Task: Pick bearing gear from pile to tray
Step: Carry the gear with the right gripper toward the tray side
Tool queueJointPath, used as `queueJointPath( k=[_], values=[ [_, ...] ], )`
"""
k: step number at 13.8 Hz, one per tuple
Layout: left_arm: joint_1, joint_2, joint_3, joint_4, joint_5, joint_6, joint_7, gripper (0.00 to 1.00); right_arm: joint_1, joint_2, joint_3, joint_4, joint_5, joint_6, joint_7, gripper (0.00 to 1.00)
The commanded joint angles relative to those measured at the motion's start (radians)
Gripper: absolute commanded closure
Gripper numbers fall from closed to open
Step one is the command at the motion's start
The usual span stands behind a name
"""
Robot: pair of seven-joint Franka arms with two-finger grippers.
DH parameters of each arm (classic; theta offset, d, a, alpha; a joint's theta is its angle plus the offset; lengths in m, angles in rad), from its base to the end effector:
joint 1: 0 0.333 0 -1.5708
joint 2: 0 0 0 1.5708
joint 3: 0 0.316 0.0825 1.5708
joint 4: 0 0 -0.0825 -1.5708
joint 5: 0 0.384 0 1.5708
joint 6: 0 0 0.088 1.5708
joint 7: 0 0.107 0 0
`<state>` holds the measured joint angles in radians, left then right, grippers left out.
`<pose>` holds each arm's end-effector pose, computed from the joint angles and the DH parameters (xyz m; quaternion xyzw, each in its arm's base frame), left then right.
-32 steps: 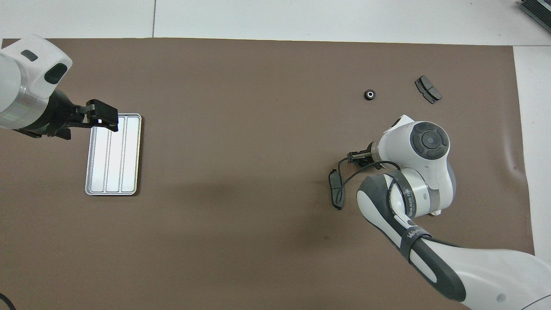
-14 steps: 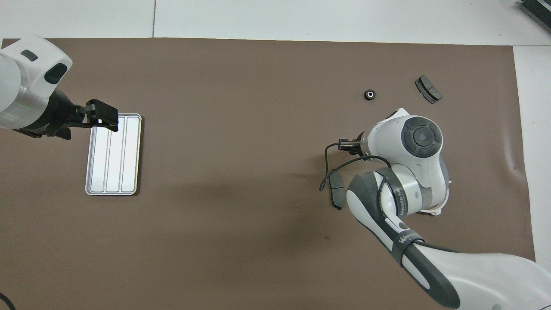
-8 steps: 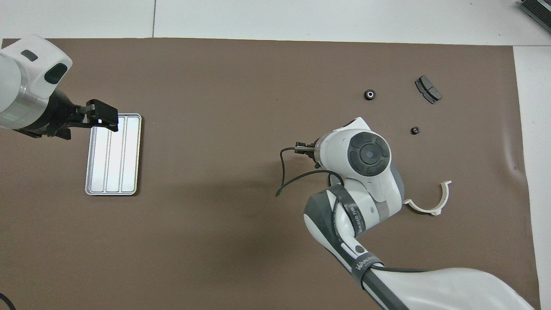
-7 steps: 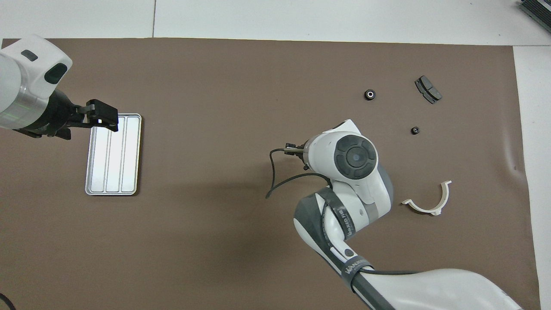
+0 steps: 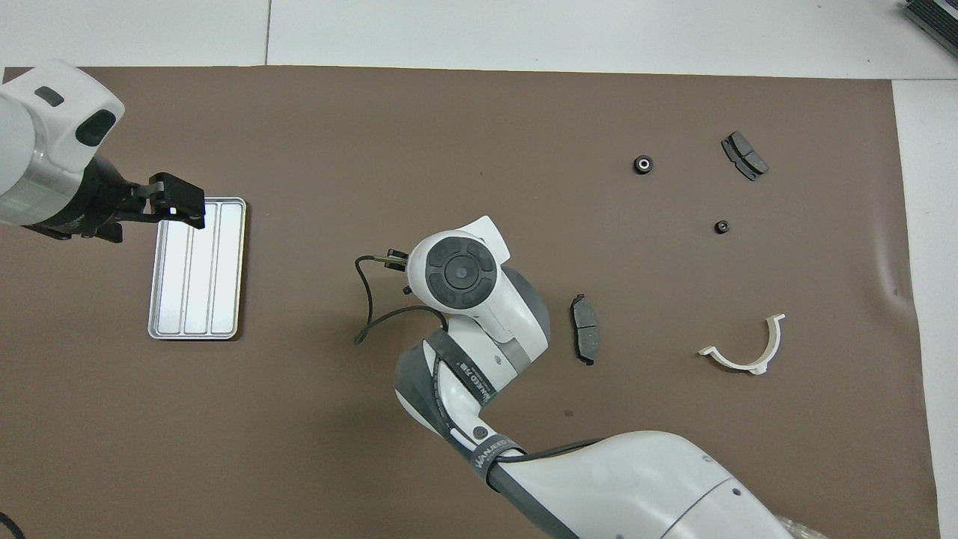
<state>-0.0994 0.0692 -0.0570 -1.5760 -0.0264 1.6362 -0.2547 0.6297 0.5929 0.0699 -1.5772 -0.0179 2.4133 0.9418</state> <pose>0.5729 -0.0919 0.5886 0.9986 0.0501 -0.0074 0.0139 0.5559 0.4573 0.3187 -0.9849 0.1223 -0.0745 0.0974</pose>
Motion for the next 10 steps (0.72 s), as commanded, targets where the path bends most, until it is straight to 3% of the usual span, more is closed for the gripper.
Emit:
queueJointPath(
  k=[1, 5, 8, 10],
  values=[
    [0.006, -0.039, -0.004, -0.041, 0.000, 0.007, 0.003, 0.00, 0.019, 0.045, 0.001, 0.083, -0.030, -0.036, 0.029, 1.00],
    [0.009, -0.042, -0.004, -0.056, 0.000, 0.019, 0.011, 0.00, 0.070, 0.041, 0.001, 0.062, -0.051, -0.030, 0.028, 1.00],
    [0.027, -0.042, -0.003, -0.058, -0.004, 0.039, 0.014, 0.00, 0.091, 0.028, 0.001, 0.010, -0.063, -0.019, 0.028, 0.93],
    [0.029, -0.043, -0.003, -0.064, -0.007, 0.040, 0.014, 0.00, 0.100, 0.022, 0.001, -0.003, -0.068, -0.022, 0.031, 0.80]
  ],
)
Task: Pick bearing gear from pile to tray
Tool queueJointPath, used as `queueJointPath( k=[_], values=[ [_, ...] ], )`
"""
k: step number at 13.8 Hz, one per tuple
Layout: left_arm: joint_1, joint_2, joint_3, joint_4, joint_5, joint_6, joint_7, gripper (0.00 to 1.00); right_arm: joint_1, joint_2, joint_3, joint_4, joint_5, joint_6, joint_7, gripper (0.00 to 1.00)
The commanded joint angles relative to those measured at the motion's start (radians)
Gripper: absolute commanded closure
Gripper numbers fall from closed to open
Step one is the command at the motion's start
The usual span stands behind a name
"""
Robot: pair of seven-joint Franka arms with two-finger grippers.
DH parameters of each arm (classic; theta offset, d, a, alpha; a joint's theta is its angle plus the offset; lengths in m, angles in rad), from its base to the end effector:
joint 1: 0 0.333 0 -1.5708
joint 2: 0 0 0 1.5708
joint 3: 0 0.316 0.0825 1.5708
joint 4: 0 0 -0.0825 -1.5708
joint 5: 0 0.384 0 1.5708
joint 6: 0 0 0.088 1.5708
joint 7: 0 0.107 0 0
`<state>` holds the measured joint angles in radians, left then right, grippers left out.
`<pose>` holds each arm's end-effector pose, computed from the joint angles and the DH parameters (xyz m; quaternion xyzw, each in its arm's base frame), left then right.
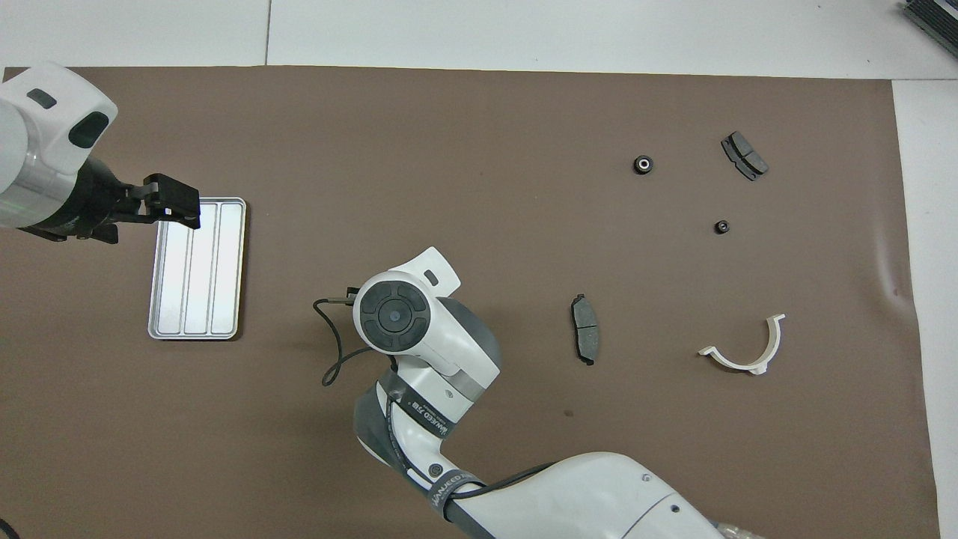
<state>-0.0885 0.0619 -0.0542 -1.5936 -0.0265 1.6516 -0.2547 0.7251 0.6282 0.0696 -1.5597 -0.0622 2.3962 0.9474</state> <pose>0.5729 -0.0841 0.5858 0.9983 0.0571 -0.0048 0.0142 0.5117 0.5089 0.2996 -0.9924 0.0641 -0.0704 0.0778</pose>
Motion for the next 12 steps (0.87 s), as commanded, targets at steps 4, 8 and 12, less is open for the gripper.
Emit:
queueJointPath(
  k=[4, 8, 12],
  values=[
    [0.004, -0.045, -0.007, -0.059, -0.007, 0.030, 0.052, 0.00, 0.004, -0.031, -0.005, -0.003, -0.027, -0.017, 0.025, 0.00],
    [-0.034, -0.041, -0.015, -0.092, -0.007, 0.112, -0.031, 0.00, -0.100, -0.189, -0.005, -0.152, -0.030, -0.005, -0.072, 0.00],
    [-0.152, 0.011, -0.013, -0.080, 0.003, 0.134, -0.116, 0.00, -0.242, -0.355, -0.004, -0.322, -0.018, -0.022, -0.224, 0.00]
  ],
)
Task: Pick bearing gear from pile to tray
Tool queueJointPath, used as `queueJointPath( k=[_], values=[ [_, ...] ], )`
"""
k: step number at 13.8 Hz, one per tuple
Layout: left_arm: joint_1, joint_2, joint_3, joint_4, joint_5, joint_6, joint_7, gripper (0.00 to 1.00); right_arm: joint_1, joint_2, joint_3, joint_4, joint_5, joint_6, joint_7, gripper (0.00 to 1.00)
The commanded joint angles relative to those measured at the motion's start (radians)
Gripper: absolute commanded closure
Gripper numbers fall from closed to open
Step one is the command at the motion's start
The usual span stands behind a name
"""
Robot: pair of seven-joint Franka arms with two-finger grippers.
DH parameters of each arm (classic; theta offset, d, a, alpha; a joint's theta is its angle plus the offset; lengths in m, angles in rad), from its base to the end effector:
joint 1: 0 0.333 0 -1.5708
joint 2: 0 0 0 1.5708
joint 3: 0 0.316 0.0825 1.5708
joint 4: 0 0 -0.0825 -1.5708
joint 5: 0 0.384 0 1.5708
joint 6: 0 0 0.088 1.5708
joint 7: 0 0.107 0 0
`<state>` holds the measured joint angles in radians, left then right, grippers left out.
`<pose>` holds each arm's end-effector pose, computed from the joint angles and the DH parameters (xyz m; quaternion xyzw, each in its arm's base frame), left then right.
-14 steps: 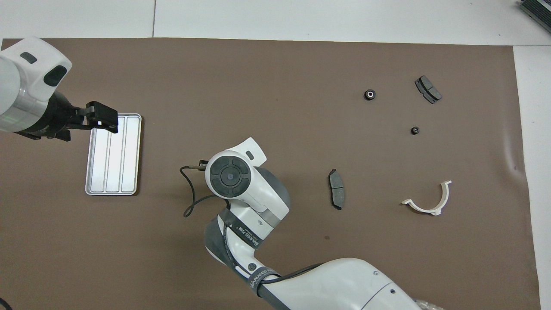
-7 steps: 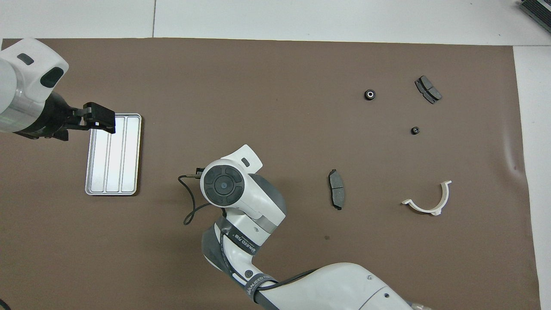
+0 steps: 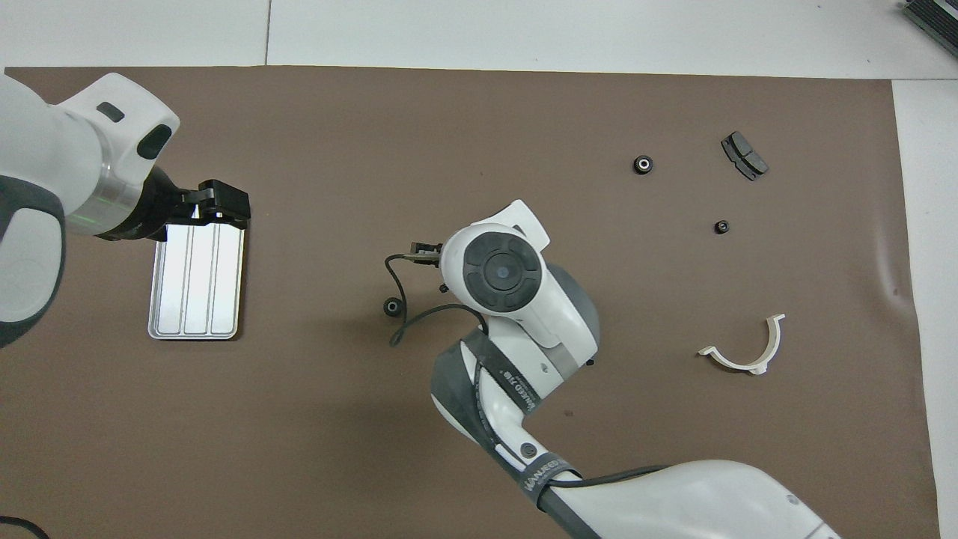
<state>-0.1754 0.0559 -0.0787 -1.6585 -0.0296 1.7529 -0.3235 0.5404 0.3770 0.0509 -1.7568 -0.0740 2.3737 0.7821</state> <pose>0.5648 -0.1483 0.5672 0.9990 0.0372 0.0137 0.0216 0.5607 0.3716 0.3785 -0.9898 0.0742 -0.1052 0.0609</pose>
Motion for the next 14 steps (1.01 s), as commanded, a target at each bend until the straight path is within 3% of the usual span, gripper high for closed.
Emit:
queueJointPath(
  k=[1, 4, 8, 14],
  values=[
    [-0.105, 0.041, 0.010, -0.015, 0.020, 0.054, -0.089, 0.00, -0.100, -0.134, 0.015, -0.154, -0.001, -0.001, -0.096, 0.00],
    [-0.180, 0.091, 0.008, -0.050, 0.022, 0.134, -0.150, 0.00, -0.216, -0.187, 0.015, -0.211, 0.000, -0.031, -0.275, 0.00],
    [-0.262, 0.073, 0.007, -0.306, 0.020, 0.399, -0.167, 0.00, -0.399, -0.184, 0.017, -0.231, 0.005, -0.031, -0.547, 0.00],
    [-0.309, 0.209, 0.008, -0.385, 0.022, 0.608, -0.186, 0.00, -0.569, -0.089, 0.017, -0.230, 0.017, 0.067, -0.753, 0.00]
  ],
)
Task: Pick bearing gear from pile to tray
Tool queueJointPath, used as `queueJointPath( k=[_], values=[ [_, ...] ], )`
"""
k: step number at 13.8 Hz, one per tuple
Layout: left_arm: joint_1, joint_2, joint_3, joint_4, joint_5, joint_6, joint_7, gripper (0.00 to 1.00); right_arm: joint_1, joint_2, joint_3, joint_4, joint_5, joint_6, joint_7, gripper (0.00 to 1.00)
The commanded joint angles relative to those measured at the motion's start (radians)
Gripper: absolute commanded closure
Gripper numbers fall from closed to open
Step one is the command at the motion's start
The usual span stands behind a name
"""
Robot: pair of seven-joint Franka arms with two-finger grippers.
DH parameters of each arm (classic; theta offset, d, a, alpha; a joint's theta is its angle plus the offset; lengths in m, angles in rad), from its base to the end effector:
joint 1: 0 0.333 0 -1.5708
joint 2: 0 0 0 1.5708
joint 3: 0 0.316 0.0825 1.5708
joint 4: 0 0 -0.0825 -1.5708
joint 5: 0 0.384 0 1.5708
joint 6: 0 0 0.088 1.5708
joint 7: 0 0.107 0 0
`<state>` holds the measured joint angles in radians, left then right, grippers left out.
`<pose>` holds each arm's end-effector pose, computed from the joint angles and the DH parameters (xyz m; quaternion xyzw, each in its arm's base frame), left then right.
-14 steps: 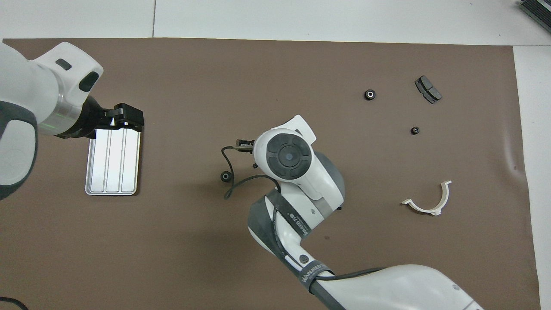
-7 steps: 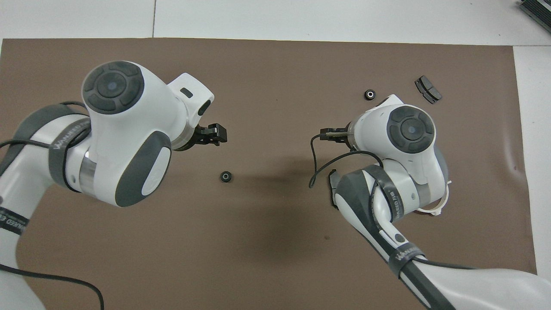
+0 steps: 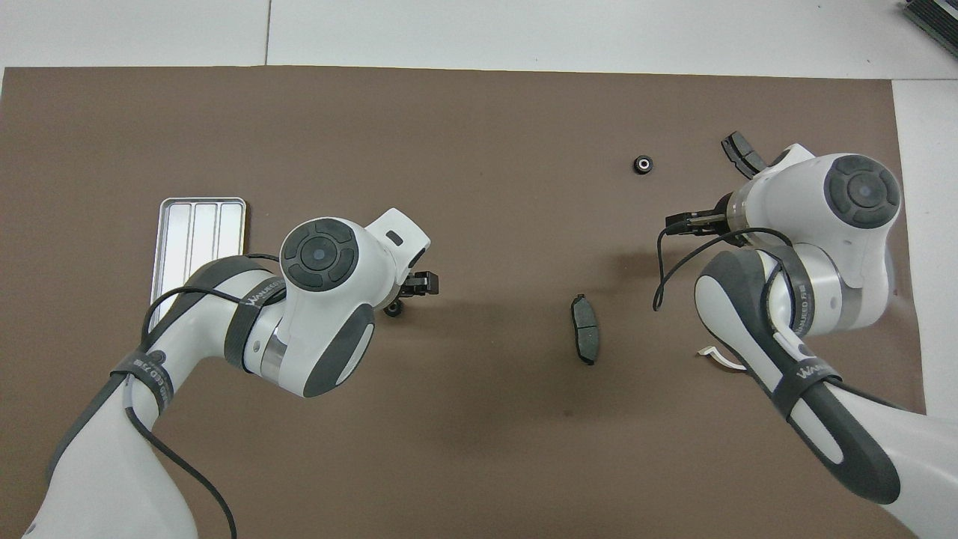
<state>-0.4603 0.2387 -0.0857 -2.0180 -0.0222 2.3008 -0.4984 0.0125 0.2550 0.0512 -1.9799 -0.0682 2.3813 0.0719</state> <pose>0.5107 -0.3090 0.3387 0.9995 -0.0151 0.0102 0.0272 0.6143 0.0372 0.3534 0.9970 0.0175 0.0745 0.0139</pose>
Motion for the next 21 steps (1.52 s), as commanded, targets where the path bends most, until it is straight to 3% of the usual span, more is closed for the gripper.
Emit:
queueJointPath(
  k=[1, 5, 7, 10, 12, 18, 21],
  values=[
    [-0.026, 0.022, 0.015, -0.053, 0.015, 0.074, -0.006, 0.00, -0.055, 0.052, 0.016, -0.002, 0.011, 0.076, -0.046, 0.00],
    [-0.023, 0.011, 0.015, -0.097, 0.015, 0.084, 0.037, 0.00, -0.101, 0.096, 0.016, 0.003, 0.011, 0.116, -0.060, 0.00],
    [-0.024, 0.005, 0.014, -0.113, 0.015, 0.086, 0.038, 0.14, -0.117, 0.112, 0.018, 0.004, 0.011, 0.118, -0.061, 0.09],
    [-0.026, -0.001, 0.012, -0.120, 0.015, 0.071, 0.038, 0.25, -0.117, 0.116, 0.016, 0.004, 0.031, 0.124, -0.060, 0.25],
    [-0.026, -0.001, 0.012, -0.120, 0.015, 0.068, 0.040, 0.42, -0.117, 0.124, 0.015, 0.004, 0.086, 0.125, -0.061, 0.30],
    [-0.024, -0.002, 0.012, -0.117, 0.015, 0.046, 0.038, 0.96, -0.120, 0.141, 0.015, 0.010, 0.087, 0.170, -0.061, 0.40],
    [-0.011, 0.004, 0.014, -0.078, 0.013, 0.019, 0.040, 1.00, -0.120, 0.139, 0.015, 0.007, 0.088, 0.161, -0.061, 0.70]
  ],
)
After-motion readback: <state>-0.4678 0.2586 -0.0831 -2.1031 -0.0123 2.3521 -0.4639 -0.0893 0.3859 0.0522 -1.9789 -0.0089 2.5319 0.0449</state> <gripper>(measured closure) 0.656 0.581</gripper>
